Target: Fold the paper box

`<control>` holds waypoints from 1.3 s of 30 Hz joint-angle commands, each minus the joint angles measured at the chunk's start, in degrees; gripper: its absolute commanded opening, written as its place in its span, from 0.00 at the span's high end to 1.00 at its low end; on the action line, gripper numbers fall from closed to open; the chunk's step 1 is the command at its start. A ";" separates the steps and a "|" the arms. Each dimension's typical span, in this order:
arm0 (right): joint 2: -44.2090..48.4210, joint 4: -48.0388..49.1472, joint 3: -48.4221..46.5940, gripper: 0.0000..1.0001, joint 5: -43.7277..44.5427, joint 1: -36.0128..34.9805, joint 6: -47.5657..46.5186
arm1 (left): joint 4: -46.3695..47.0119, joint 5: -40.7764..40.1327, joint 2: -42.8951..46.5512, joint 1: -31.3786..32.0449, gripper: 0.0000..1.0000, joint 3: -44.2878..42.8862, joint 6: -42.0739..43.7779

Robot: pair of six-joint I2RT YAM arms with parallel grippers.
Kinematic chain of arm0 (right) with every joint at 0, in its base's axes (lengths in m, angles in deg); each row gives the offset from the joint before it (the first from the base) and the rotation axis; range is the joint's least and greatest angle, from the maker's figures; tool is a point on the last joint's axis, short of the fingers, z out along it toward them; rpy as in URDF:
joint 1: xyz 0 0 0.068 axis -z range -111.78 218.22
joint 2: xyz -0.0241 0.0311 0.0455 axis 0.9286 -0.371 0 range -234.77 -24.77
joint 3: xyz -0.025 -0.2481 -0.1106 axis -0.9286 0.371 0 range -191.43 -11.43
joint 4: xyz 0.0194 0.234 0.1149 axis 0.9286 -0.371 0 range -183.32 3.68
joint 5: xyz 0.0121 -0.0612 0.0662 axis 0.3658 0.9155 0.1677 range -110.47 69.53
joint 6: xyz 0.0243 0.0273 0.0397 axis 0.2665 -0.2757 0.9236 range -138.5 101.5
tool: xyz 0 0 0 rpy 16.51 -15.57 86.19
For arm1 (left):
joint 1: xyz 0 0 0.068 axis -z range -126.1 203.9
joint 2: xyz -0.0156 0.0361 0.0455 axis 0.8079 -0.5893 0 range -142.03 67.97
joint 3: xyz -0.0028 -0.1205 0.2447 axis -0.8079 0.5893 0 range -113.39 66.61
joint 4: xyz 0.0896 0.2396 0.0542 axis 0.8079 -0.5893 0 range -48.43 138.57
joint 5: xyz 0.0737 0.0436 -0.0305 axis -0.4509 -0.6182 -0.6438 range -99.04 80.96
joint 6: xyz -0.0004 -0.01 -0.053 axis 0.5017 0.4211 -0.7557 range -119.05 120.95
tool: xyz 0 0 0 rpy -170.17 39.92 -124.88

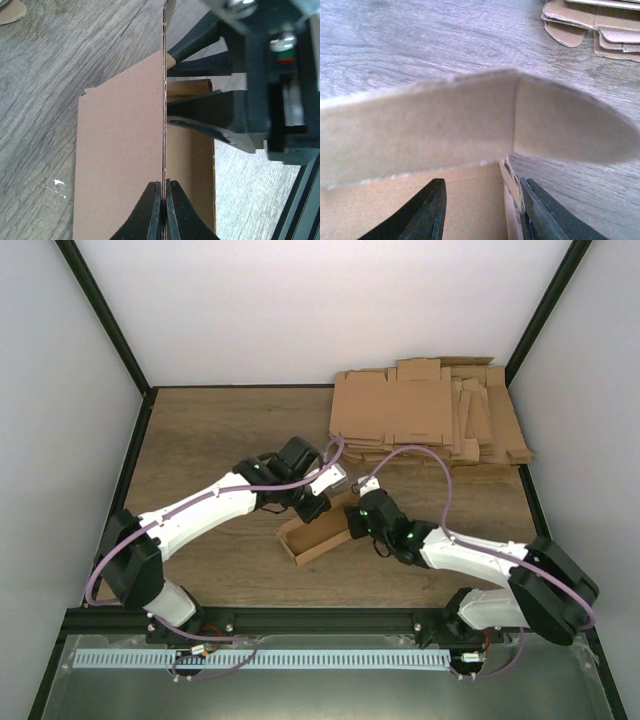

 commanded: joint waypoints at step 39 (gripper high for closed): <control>16.57 -16.84 10.34 0.44 -28.25 -0.64 27.19 | -0.95 -0.59 -3.47 0.78 0.96 1.20 -1.53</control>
